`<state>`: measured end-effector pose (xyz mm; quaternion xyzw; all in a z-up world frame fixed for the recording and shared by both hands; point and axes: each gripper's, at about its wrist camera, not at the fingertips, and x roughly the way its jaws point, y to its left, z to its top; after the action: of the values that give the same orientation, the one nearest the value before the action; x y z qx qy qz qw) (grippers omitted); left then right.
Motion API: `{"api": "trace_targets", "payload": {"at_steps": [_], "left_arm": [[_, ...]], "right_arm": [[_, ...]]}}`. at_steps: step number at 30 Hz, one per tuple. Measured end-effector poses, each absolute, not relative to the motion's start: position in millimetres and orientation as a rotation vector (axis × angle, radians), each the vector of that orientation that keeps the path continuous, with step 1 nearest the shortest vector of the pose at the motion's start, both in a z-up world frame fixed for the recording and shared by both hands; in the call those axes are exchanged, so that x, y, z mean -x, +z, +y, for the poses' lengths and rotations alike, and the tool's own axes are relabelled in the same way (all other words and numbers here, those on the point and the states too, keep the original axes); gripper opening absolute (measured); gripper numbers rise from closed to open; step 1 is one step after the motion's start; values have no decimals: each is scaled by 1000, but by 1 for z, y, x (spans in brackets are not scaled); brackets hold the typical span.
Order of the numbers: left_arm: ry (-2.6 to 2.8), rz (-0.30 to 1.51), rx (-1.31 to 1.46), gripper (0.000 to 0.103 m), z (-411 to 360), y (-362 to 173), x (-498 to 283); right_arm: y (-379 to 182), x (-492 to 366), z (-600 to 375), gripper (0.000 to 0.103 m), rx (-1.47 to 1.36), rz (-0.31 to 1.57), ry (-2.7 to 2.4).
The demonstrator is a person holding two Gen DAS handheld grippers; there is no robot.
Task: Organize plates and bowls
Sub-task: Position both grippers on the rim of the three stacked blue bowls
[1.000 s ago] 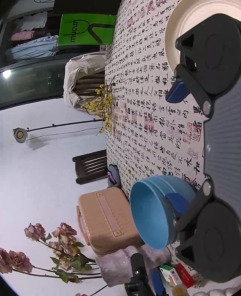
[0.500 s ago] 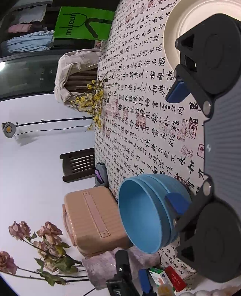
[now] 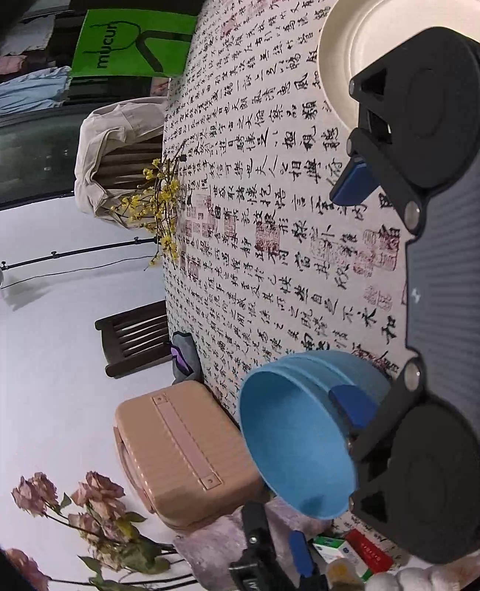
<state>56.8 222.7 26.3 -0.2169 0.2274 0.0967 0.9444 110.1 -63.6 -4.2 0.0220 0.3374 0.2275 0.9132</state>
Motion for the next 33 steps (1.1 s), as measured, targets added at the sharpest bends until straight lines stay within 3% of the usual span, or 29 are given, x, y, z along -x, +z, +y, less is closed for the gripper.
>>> {"api": "trace_targets", "payload": {"at_steps": [16, 33], "left_arm": [[247, 496, 447, 103, 253, 29, -61], [225, 675, 498, 103, 253, -2, -101]], "right_arm": [[16, -128, -39, 103, -57, 676, 492], [-9, -156, -9, 103, -77, 820, 529]]}}
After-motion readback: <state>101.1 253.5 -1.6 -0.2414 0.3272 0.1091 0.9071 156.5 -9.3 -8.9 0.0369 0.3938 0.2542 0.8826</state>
